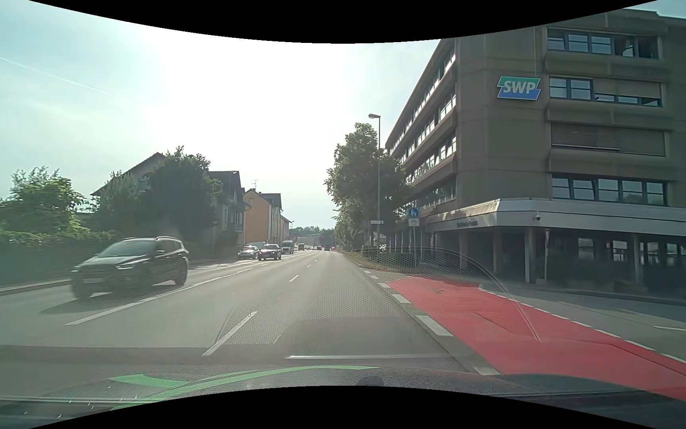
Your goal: Follow the waypoints while adhering to traffic rules and regulations
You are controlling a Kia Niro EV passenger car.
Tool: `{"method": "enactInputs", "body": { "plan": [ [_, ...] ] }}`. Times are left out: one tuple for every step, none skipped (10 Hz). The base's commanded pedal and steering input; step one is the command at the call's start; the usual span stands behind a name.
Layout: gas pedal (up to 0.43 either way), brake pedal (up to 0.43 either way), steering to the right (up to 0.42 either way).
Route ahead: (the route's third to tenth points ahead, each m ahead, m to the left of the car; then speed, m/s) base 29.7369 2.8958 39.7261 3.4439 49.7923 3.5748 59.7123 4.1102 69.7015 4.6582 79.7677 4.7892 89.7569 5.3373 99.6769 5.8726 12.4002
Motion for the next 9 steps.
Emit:
{"method": "enactInputs", "body": {
  "plan": [
    [0.079,0.0,-0.012],
    [0.079,0.0,-0.012],
    [0.079,0.0,-0.012],
    [0.079,0.0,-0.012],
    [0.079,0.0,-0.012],
    [0.079,0.0,-0.009],
    [0.079,0.0,-0.004],
    [0.079,0.0,0.0],
    [0.079,0.0,0.0]
  ]
}}
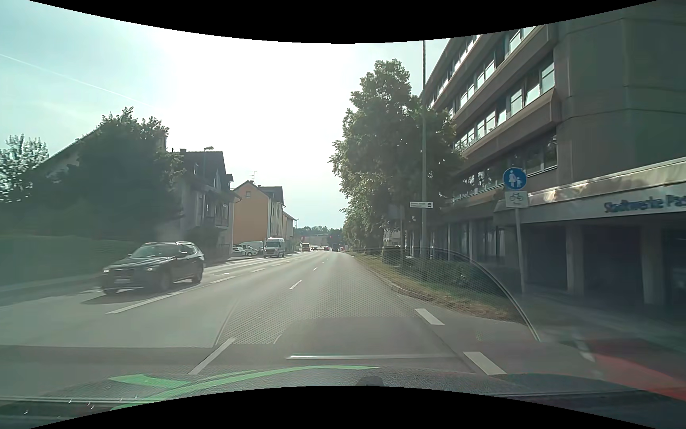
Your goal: Follow the waypoints while adhering to traffic rules and regulations
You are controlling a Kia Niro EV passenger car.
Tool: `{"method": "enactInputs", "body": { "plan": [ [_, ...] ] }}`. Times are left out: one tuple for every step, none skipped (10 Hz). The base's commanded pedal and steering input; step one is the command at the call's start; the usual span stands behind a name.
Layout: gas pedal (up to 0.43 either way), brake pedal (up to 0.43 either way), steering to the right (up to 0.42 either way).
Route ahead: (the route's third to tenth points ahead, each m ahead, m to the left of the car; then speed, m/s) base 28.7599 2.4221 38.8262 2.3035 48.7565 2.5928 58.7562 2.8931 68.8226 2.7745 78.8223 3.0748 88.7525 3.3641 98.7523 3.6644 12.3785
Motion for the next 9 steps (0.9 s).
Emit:
{"method": "enactInputs", "body": {
  "plan": [
    [0.079,0.0,0.0],
    [0.079,0.0,0.0],
    [0.079,0.0,0.0],
    [0.079,0.0,0.002],
    [0.079,0.0,0.002],
    [0.079,0.0,0.002],
    [0.079,0.0,0.001],
    [0.079,0.0,0.001],
    [0.079,0.0,0.001]
  ]
}}
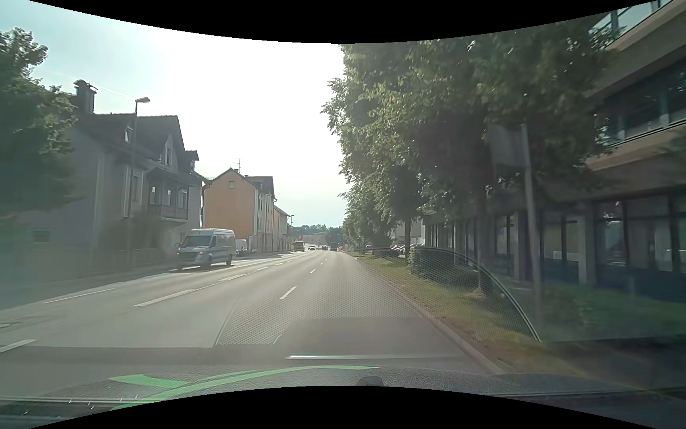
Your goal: Follow the waypoints while adhering to traffic rules and regulations
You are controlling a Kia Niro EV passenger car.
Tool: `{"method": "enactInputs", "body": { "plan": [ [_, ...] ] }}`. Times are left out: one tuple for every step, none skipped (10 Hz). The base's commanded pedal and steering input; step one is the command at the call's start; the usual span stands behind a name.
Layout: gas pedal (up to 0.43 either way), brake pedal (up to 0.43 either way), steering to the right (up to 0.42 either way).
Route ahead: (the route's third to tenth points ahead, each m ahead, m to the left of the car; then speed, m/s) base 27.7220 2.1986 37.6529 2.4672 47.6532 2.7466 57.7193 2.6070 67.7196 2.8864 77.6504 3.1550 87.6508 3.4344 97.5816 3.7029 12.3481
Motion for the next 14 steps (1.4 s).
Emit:
{"method": "enactInputs", "body": {
  "plan": [
    [0.079,0.0,0.001],
    [0.079,0.0,0.001],
    [0.079,0.0,0.001],
    [0.079,0.0,0.0],
    [0.079,0.0,0.0],
    [0.079,0.0,0.0],
    [0.079,0.0,0.0],
    [0.079,0.0,-0.001],
    [0.079,0.0,-0.001],
    [0.079,0.0,-0.001],
    [0.059,0.0,-0.001],
    [0.0,0.0,-0.001],
    [0.0,0.0,0.0],
    [0.0,0.0,-0.001]
  ]
}}
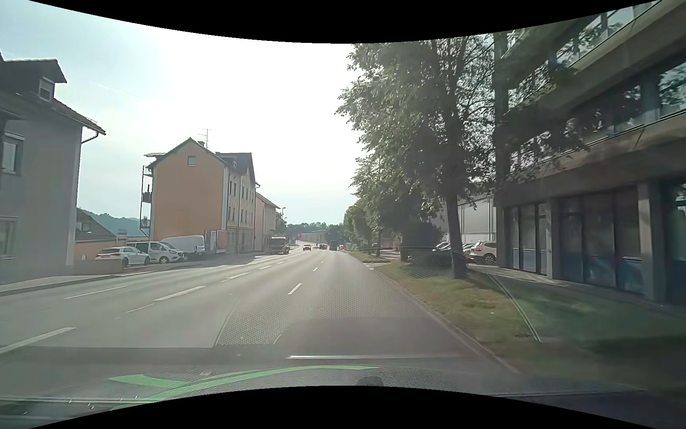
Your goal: Follow the waypoints while adhering to traffic rules and regulations
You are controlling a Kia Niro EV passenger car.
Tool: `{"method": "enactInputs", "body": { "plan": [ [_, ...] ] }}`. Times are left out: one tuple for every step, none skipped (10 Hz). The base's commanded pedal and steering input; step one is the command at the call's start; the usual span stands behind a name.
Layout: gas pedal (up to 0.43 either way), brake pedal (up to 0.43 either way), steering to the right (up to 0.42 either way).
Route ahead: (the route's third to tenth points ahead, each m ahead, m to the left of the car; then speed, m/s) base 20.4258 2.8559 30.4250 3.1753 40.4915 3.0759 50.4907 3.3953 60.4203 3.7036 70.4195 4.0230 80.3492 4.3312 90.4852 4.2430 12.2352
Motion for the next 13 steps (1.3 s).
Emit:
{"method": "enactInputs", "body": {
  "plan": [
    [0.0,0.0,0.0],
    [0.0,0.0,0.0],
    [0.0,0.0,0.0],
    [0.0,0.0,0.0],
    [0.0,0.0,0.0],
    [0.0,0.0,0.0],
    [0.0,0.0,0.0],
    [0.0,0.0,0.0],
    [0.0,0.0,0.0],
    [0.0,0.0,0.001],
    [0.0,0.0,0.001],
    [0.0,0.0,0.001],
    [0.0,0.0,0.001]
  ]
}}
